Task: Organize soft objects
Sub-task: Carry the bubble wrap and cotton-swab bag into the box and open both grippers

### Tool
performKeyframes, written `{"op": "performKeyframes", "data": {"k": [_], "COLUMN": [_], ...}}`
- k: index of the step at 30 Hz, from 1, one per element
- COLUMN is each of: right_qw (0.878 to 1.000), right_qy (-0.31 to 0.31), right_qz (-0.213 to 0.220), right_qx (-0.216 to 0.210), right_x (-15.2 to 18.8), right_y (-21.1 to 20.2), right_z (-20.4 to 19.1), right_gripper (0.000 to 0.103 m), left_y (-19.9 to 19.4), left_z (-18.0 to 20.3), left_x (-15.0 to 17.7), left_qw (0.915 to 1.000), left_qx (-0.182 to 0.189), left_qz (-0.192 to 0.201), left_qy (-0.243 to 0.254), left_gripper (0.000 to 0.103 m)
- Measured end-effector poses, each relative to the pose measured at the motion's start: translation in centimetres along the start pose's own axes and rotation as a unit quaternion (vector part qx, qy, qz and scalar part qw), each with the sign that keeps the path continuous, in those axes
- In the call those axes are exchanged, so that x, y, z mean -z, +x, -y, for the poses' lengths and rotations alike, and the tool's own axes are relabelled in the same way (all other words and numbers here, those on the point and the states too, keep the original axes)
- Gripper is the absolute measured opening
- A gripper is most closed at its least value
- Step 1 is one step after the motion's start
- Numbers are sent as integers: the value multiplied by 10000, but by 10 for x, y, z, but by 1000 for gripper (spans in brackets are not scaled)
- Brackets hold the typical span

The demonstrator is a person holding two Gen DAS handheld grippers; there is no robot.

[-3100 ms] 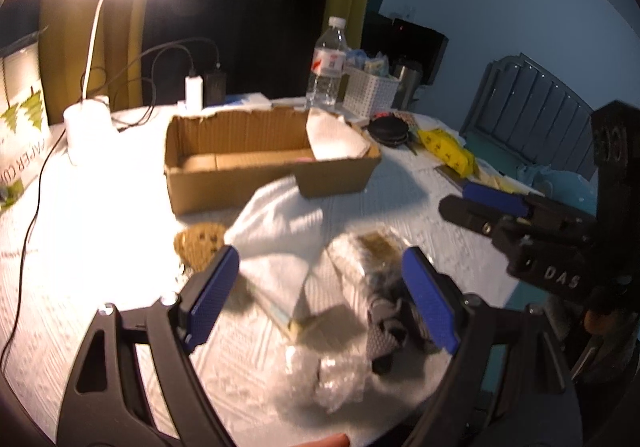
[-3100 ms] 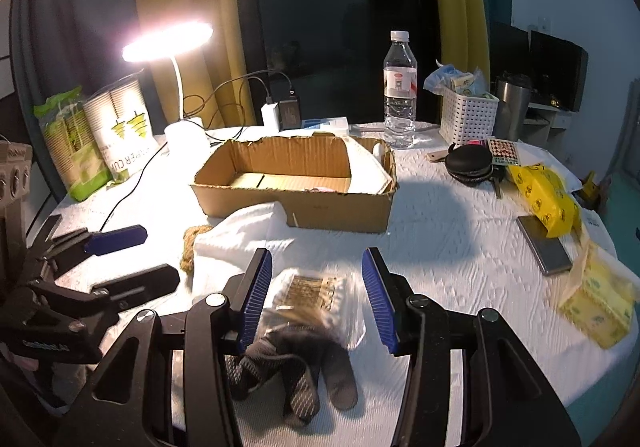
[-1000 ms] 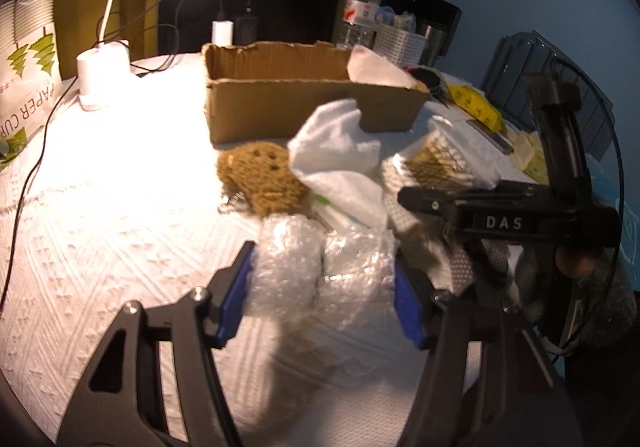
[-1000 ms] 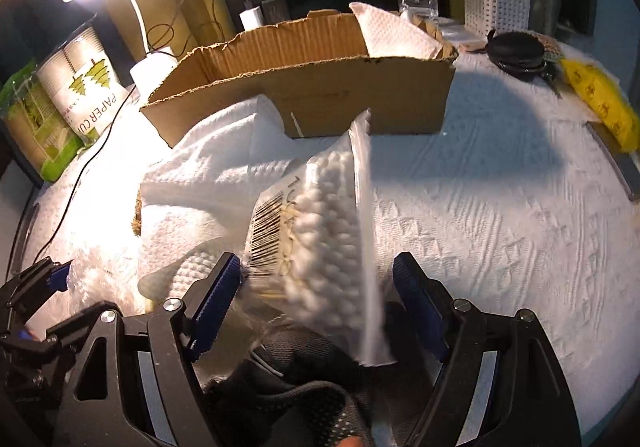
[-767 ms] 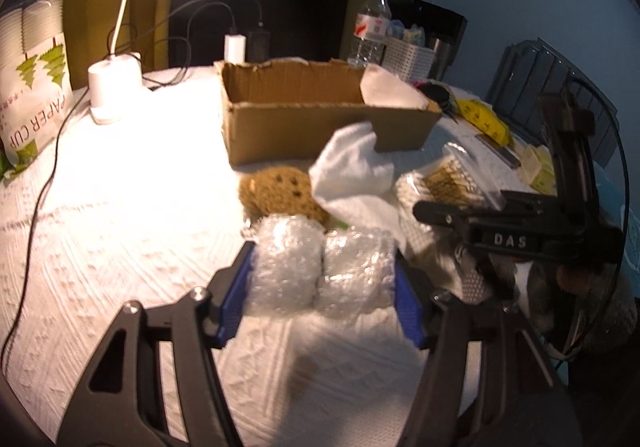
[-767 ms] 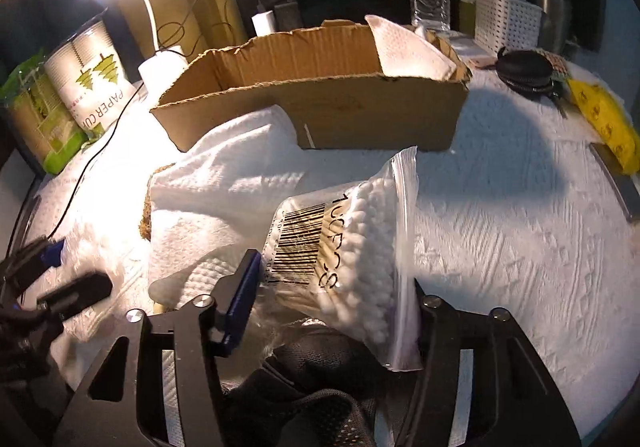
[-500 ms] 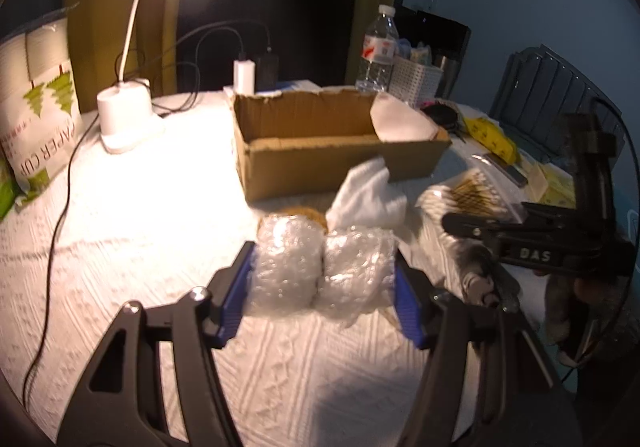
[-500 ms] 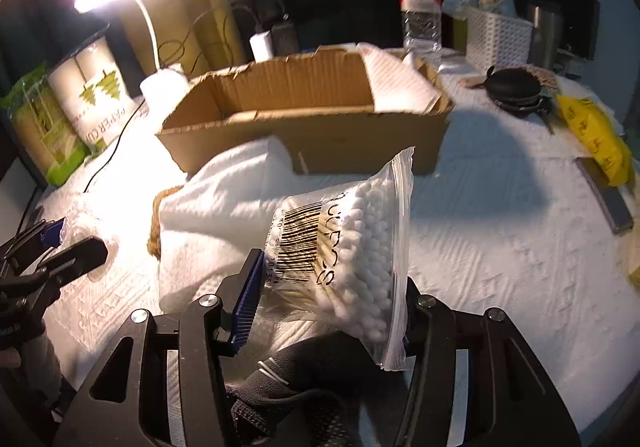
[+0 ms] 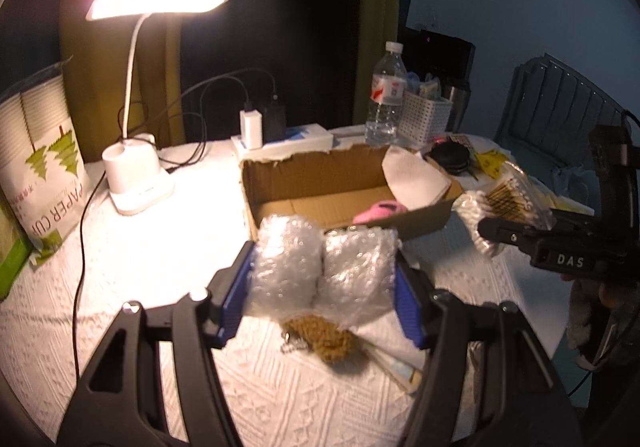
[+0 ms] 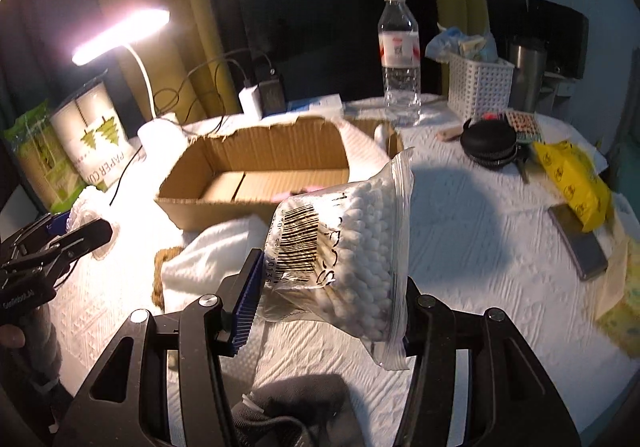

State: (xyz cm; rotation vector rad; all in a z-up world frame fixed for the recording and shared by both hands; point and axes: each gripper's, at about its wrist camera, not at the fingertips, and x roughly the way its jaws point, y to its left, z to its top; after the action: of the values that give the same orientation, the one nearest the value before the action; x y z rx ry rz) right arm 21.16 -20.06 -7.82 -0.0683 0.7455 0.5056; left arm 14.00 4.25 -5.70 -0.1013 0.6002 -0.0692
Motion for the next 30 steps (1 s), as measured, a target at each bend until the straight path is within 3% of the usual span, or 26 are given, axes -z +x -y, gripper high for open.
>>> {"op": "performKeyframes", "data": {"k": [15, 30], "right_qw": [9993, 9990], "right_qy": [-83, -115], "right_qz": [331, 261], "right_qx": [-149, -354], "right_x": [-41, -66], "right_y": [10, 47], "right_z": [15, 25], "right_gripper": [56, 56], "left_y": [32, 81], "left_z": [2, 4], "left_x": [-40, -57], "left_qw": [9999, 10000], "left_qx": [-52, 45], "left_qz": [134, -46], "left_qy": [90, 8], "left_gripper": [63, 63]}}
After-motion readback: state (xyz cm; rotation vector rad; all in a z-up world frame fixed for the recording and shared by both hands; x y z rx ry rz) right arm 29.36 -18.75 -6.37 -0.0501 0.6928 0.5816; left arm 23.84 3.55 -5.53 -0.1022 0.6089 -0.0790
